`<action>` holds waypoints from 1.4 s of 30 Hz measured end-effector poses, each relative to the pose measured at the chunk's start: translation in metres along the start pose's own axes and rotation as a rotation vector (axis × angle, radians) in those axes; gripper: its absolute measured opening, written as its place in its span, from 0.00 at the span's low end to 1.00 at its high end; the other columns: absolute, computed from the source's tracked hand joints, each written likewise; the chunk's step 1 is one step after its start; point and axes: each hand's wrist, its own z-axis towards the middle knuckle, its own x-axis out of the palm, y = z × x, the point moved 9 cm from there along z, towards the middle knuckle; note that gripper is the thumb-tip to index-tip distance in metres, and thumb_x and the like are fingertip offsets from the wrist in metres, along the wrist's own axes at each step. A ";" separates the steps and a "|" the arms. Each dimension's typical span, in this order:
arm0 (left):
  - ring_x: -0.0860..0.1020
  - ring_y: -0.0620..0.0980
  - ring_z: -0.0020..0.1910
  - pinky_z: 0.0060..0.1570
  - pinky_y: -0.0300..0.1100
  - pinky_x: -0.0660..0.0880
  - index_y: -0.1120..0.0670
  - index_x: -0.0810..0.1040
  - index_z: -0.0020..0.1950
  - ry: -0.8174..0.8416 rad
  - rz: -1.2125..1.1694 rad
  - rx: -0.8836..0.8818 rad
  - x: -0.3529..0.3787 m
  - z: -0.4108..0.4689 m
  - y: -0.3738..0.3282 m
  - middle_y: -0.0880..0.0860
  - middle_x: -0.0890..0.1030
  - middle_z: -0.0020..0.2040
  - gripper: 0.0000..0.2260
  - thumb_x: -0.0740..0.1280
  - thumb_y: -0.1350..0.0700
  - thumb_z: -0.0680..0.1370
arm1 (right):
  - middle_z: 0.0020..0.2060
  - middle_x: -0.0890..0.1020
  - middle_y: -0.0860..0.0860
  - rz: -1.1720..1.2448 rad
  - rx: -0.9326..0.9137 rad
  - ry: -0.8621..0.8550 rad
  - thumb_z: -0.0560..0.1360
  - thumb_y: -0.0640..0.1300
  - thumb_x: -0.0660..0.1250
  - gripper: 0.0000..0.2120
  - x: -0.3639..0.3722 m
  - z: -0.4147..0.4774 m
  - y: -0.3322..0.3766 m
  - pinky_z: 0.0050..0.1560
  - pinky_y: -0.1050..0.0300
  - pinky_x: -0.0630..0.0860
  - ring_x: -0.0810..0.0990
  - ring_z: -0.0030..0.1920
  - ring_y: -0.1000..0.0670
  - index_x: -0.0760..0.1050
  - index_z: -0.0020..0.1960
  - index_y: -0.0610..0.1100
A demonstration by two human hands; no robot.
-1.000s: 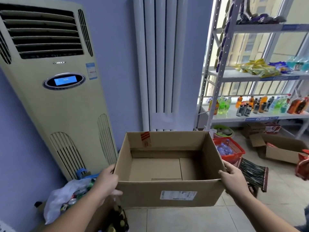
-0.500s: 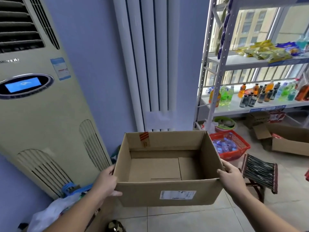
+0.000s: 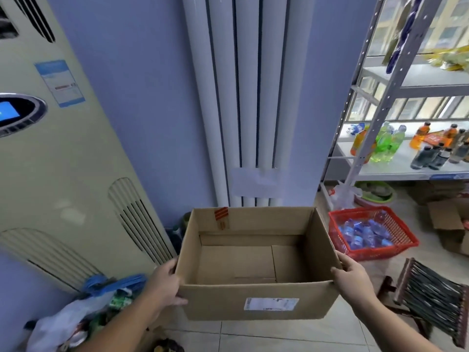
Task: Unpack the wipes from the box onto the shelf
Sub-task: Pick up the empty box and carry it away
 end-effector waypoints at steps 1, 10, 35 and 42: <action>0.77 0.65 0.62 0.48 0.61 0.83 0.48 0.62 0.80 0.026 0.029 0.002 0.005 0.016 -0.003 0.56 0.71 0.74 0.38 0.67 0.73 0.76 | 0.50 0.81 0.48 -0.014 0.018 -0.008 0.76 0.27 0.60 0.24 0.005 0.012 0.003 0.42 0.56 0.72 0.77 0.45 0.55 0.78 0.68 0.45; 0.78 0.63 0.61 0.46 0.57 0.84 0.43 0.63 0.79 0.141 0.041 0.038 0.045 0.114 -0.071 0.58 0.72 0.72 0.34 0.62 0.71 0.79 | 0.48 0.78 0.47 -0.093 0.165 -0.096 0.76 0.27 0.60 0.25 0.040 0.089 0.012 0.52 0.47 0.75 0.76 0.50 0.47 0.77 0.68 0.44; 0.78 0.60 0.57 0.56 0.64 0.79 0.48 0.69 0.77 0.053 0.006 -0.222 0.137 0.392 0.049 0.55 0.79 0.62 0.31 0.63 0.73 0.79 | 0.34 0.85 0.49 -0.249 0.343 0.083 0.70 0.32 0.62 0.27 0.182 0.304 -0.136 0.33 0.55 0.72 0.77 0.31 0.46 0.77 0.43 0.68; 0.81 0.56 0.56 0.52 0.61 0.82 0.39 0.71 0.73 0.092 0.069 -0.138 0.161 0.442 0.055 0.53 0.81 0.63 0.30 0.65 0.68 0.79 | 0.36 0.84 0.55 -0.160 0.339 0.063 0.74 0.32 0.62 0.32 0.204 0.343 -0.181 0.39 0.50 0.75 0.77 0.35 0.48 0.79 0.42 0.73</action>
